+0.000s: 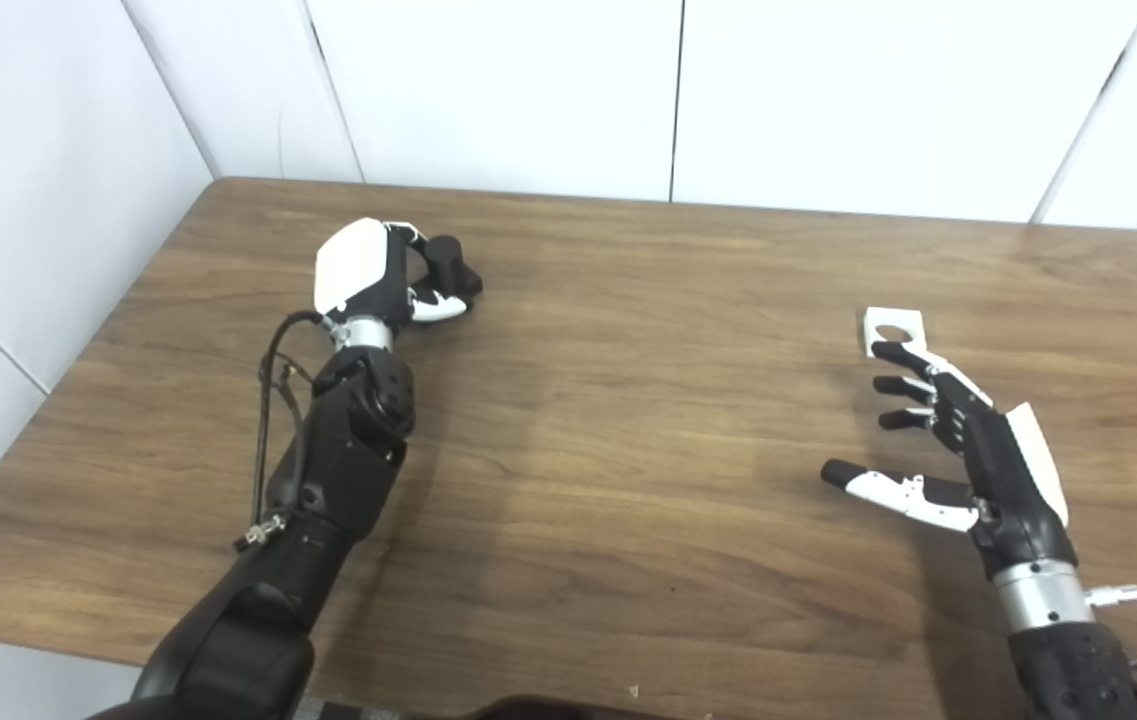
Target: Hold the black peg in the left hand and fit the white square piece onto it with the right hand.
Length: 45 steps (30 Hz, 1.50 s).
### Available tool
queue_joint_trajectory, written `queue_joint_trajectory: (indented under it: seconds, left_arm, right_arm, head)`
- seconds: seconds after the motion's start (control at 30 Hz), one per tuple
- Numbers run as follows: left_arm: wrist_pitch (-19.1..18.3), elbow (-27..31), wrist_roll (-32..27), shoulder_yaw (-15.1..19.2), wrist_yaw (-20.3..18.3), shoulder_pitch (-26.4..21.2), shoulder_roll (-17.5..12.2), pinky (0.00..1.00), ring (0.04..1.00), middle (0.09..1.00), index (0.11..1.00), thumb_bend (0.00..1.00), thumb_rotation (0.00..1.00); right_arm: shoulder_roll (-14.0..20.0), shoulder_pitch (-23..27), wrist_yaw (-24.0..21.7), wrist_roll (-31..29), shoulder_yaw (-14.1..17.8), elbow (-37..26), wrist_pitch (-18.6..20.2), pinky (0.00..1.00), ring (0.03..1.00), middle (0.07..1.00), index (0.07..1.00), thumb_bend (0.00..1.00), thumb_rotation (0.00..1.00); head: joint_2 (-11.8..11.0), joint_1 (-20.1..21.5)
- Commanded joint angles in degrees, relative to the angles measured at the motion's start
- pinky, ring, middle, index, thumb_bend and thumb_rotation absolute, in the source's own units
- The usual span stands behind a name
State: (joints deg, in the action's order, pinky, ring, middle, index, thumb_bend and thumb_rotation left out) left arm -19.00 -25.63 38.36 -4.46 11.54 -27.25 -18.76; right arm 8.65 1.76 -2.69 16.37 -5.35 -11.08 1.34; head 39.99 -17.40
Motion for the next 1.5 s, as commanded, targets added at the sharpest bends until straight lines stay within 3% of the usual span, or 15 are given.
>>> queue_joint_trajectory:
  seconds: [0.0, 0.27, 0.47, 0.63, 0.77, 0.97, 1.27, 1.47]
  left_arm:
    - [-0.1, 0.6, -0.9, -0.5, -1.6, -0.5, -2.2, 0.74, 0.811, 0.775, 0.482, 0.51, 0.07]
    - [3.6, 3.3, -3.8, -3.9, -7.8, 1.6, -5.0, 0.79, 0.842, 0.823, 0.487, 0.51, 0.07]
    - [11.4, 5.5, -8.9, -6.7, -15.6, 2.6, -8.5, 0.82, 0.892, 0.87, 0.493, 0.52, 0.08]
    - [18.7, 5.7, -14.4, -6.8, -19.9, 2.7, -9.8, 0.93, 0.926, 0.89, 0.494, 0.52, 0.08]
    - [24.4, 4.9, -17.9, -7.0, -23.5, 2.0, -10.7, 0.89, 0.933, 0.898, 0.494, 0.52, 0.08]
    - [30.1, 3.4, -20.9, -7.7, -28.0, 0.7, -11.0, 0.87, 0.941, 0.898, 0.493, 0.52, 0.08]
    - [33.0, 4.8, -24.0, -8.8, -32.7, -0.2, -9.4, 0.84, 0.929, 0.904, 0.494, 0.52, 0.07]
    - [31.6, 8.6, -24.2, -10.7, -35.8, -0.5, -8.3, 0.87, 0.947, 0.914, 0.492, 0.52, 0.07]
  right_arm:
    - [0.0, 1.9, 0.3, -0.6, 0.6, -2.0, -1.3, 0.65, 0.782, 0.863, 0.803, 0.77, 0.3]
    - [-0.2, 2.3, 0.3, -0.5, 0.5, -2.3, -0.9, 0.64, 0.771, 0.857, 0.795, 0.77, 0.31]
    - [-0.1, 2.5, 0.1, -0.1, 0.5, -3.2, 0.3, 0.64, 0.771, 0.859, 0.795, 0.78, 0.32]
    - [-0.1, 2.5, 0.1, -0.1, 0.6, -3.3, 0.4, 0.64, 0.773, 0.858, 0.795, 0.78, 0.32]
    - [-0.2, 2.3, 0.2, -0.1, 0.5, -3.2, 0.1, 0.64, 0.769, 0.855, 0.794, 0.78, 0.32]
    - [-0.2, 2.1, 0.3, 0.3, 0.4, -3.3, 0.0, 0.63, 0.767, 0.856, 0.797, 0.78, 0.32]
    - [-0.4, 1.8, 0.6, 0.4, 0.5, -3.4, -0.3, 0.64, 0.768, 0.854, 0.796, 0.78, 0.32]
    - [-0.1, 1.8, 0.4, 0.5, 0.8, -4.4, 0.3, 0.65, 0.779, 0.859, 0.8, 0.78, 0.31]
  head:
    - [0.1, -0.1]
    - [0.3, 0.2]
    - [0.4, 0.4]
    - [0.4, 0.6]
    - [0.5, 0.7]
    - [0.7, 1.0]
    - [1.0, 1.8]
    - [1.3, 2.2]
